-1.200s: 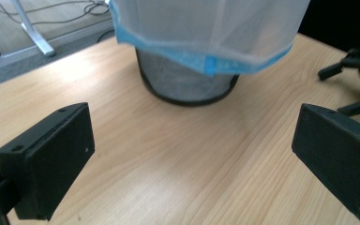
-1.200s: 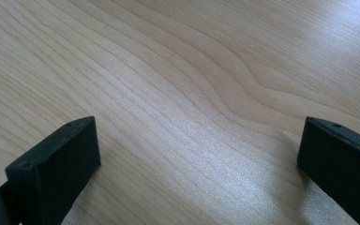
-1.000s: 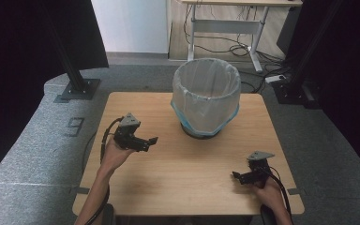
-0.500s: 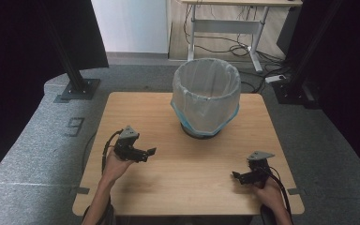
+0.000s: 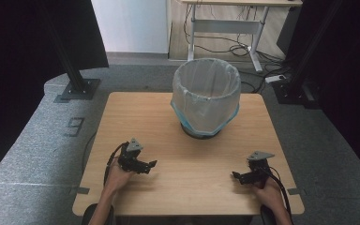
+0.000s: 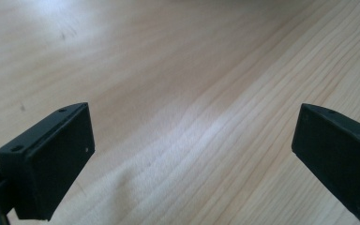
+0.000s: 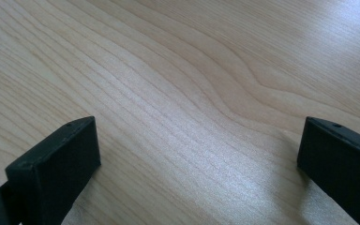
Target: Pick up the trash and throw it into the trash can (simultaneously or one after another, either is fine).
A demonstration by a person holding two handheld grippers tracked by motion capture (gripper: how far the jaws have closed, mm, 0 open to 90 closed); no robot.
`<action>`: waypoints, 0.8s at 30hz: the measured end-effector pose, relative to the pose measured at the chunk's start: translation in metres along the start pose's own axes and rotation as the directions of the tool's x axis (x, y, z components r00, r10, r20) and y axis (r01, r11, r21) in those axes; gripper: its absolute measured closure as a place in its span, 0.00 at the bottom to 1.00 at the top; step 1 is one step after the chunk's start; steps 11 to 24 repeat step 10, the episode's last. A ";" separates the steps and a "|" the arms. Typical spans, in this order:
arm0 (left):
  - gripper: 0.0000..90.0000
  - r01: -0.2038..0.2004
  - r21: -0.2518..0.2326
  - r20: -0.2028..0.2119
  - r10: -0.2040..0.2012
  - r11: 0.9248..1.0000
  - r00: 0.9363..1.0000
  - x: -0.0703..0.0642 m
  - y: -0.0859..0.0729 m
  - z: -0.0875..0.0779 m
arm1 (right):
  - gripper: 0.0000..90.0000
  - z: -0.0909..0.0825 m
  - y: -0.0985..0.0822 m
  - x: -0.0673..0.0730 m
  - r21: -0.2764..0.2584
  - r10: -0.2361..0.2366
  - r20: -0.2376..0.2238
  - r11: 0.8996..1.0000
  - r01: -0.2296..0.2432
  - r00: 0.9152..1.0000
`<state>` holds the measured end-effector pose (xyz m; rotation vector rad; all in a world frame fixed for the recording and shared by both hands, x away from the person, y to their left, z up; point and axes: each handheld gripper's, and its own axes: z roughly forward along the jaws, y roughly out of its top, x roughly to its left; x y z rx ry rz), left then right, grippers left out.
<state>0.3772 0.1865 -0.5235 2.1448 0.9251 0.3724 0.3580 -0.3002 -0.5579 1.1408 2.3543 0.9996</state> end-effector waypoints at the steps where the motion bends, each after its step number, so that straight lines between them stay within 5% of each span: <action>1: 0.00 0.002 0.009 0.000 -0.002 1.000 1.000 -0.001 -0.003 0.002 | 0.00 0.000 0.000 0.000 0.000 0.000 0.000 1.000 0.000 1.000; 9: 0.00 -0.029 0.091 -0.032 0.032 0.995 0.999 -0.004 -0.017 0.017 | 0.00 0.000 0.000 0.000 0.000 0.000 0.000 1.000 0.000 1.000; 24: 0.00 -0.029 0.091 -0.032 0.032 0.995 0.999 -0.004 -0.017 0.017 | 0.00 0.000 0.000 0.000 0.000 0.000 0.000 1.000 0.000 1.000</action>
